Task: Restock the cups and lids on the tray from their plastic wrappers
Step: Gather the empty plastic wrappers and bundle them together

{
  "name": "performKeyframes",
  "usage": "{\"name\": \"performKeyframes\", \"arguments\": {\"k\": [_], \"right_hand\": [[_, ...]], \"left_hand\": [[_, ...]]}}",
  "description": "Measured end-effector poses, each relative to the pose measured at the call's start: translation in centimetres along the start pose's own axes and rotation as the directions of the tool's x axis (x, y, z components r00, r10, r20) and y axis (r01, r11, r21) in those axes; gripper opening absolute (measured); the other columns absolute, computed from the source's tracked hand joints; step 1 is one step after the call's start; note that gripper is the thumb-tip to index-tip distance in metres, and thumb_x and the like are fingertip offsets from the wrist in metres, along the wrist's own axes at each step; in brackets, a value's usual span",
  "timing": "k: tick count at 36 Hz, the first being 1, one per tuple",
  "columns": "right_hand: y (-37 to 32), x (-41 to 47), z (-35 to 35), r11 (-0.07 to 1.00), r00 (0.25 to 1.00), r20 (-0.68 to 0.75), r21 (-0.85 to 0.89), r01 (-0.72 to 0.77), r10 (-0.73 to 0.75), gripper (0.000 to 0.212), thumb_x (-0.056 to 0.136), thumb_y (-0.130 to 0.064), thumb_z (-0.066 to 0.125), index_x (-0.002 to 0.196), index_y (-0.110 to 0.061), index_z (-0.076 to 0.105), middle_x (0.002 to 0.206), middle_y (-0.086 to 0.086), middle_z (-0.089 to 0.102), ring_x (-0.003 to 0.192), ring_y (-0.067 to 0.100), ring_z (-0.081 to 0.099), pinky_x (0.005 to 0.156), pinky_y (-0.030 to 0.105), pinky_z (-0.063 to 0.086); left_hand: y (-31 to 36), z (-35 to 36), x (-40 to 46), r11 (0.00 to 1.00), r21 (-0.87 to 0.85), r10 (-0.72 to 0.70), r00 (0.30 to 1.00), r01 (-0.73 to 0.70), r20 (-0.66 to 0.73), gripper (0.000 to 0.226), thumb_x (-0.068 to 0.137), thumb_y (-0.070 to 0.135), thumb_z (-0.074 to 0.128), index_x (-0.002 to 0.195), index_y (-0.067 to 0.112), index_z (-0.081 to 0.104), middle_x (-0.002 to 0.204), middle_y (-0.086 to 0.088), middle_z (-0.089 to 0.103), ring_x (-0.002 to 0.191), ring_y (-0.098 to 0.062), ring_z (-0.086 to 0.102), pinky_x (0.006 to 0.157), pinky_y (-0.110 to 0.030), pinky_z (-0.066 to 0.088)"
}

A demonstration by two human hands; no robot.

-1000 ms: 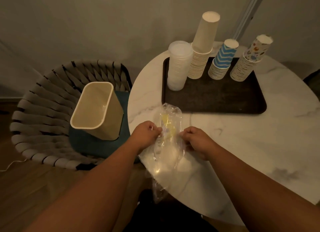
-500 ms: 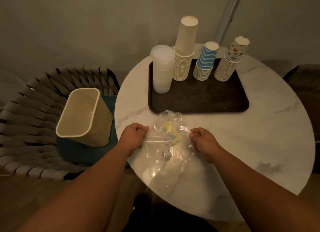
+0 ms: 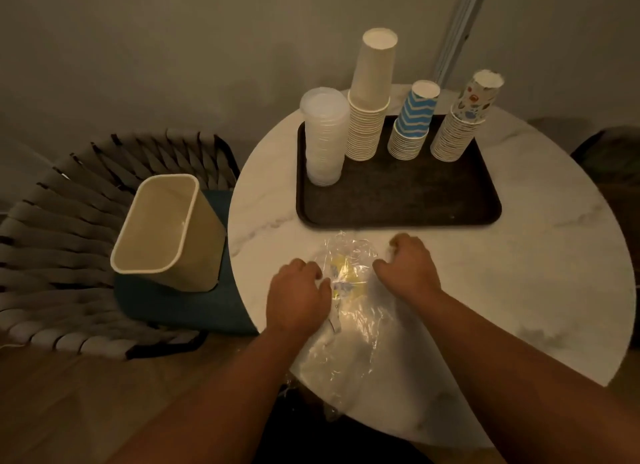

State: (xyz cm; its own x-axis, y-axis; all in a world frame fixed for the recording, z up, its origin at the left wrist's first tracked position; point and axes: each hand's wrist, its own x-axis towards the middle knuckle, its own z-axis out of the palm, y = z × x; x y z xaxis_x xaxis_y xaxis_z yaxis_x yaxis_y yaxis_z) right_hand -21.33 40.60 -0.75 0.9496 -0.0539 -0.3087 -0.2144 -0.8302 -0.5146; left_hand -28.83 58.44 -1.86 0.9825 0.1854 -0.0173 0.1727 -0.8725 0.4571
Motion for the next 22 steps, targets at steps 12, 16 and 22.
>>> {"name": "performKeyframes", "arguments": {"k": [12, 16, 22], "right_hand": [[-3.1, 3.2, 3.3, 0.839, 0.890, 0.156, -0.296, 0.456, -0.428, 0.027, 0.096, -0.031, 0.052, 0.119, -0.028, 0.066, 0.119, 0.000, 0.062, 0.116, 0.024, 0.049, 0.095, 0.034, 0.038], [-3.1, 3.4, 1.1, 0.922, 0.934, 0.017, 0.166, 0.350, -0.357, 0.011, 0.093, -0.021, 0.062, 0.097, -0.018, 0.071, 0.090, -0.002, 0.064, 0.086, 0.016, 0.059, 0.074, 0.024, 0.040], [-4.1, 3.0, -4.6, 0.803, 0.967, -0.067, 0.545, 0.242, -0.245, 0.007, 0.097, -0.019, 0.059, 0.100, -0.020, 0.065, 0.089, -0.004, 0.064, 0.079, 0.005, 0.058, 0.071, 0.018, 0.049]], "left_hand": [[-1.5, 1.8, -1.4, 0.986, -0.156, 0.075, 0.988, -0.054, 0.135, 0.029, 0.092, 0.029, 0.063, 0.114, 0.010, 0.061, 0.112, -0.007, 0.060, 0.104, -0.025, 0.055, 0.088, -0.027, 0.038], [-1.8, 0.7, -0.3, 0.938, -0.335, -0.097, 0.995, 0.088, -0.011, 0.068, 0.076, 0.032, 0.082, 0.130, 0.008, 0.049, 0.133, -0.009, 0.044, 0.124, -0.025, 0.045, 0.099, -0.024, 0.034], [-2.9, -3.6, 3.9, 0.753, -0.568, -0.238, 0.942, 0.332, 0.236, 0.093, 0.072, 0.036, 0.086, 0.147, 0.019, 0.034, 0.134, -0.001, 0.052, 0.123, -0.018, 0.049, 0.106, -0.035, 0.040]]}}
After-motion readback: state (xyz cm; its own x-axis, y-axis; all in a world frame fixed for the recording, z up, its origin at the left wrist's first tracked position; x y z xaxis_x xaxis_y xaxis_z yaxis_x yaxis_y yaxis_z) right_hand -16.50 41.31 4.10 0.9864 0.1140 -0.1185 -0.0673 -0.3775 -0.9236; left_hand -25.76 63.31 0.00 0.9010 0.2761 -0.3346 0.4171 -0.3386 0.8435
